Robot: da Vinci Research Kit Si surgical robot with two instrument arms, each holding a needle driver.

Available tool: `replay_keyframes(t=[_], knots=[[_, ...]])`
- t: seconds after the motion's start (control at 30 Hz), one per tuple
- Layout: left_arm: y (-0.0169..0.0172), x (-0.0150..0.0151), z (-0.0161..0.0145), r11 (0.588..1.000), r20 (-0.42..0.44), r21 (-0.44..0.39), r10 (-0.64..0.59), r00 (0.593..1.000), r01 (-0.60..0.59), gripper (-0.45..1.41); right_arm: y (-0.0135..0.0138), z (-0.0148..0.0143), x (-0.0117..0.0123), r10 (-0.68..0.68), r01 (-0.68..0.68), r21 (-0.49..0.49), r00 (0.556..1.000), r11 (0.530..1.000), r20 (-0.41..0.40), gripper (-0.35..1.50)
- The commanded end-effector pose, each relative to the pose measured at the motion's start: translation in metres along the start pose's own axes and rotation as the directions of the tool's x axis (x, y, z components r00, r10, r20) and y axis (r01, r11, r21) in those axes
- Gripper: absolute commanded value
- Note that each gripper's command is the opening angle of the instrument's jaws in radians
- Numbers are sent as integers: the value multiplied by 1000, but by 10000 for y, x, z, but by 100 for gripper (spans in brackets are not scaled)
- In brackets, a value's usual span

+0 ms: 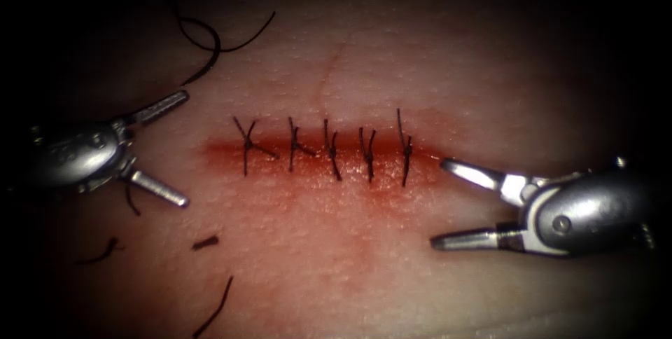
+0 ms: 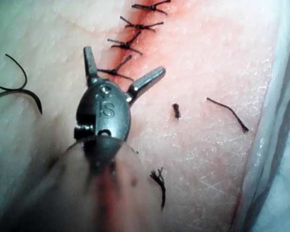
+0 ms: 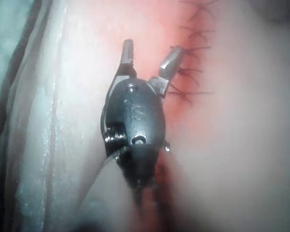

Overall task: Wound Closure
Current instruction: Wound closure complete.

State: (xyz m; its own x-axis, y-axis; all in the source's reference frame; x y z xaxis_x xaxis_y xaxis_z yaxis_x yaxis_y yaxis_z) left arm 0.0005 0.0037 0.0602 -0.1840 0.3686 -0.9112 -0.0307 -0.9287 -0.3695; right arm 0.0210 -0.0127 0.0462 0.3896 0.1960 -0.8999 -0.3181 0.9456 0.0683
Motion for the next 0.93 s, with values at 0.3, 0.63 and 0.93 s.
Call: replay_keyframes(t=[0.3, 0.63, 0.93], knots=[[7, 3, -5, 994, 17, 16, 111, 994, -112, 39, 19, -5, 2, 83, -84, 29, 996, 996, 11, 116], [16, 20, -4, 993, 38, 43, 108, 993, -109, 57, 27, -2, -2, 91, -91, 36, 996, 995, 20, 114], [15, 18, -5, 993, 44, 49, 108, 993, -110, 61, 25, -1, -1, 90, -90, 34, 996, 995, 19, 111]])
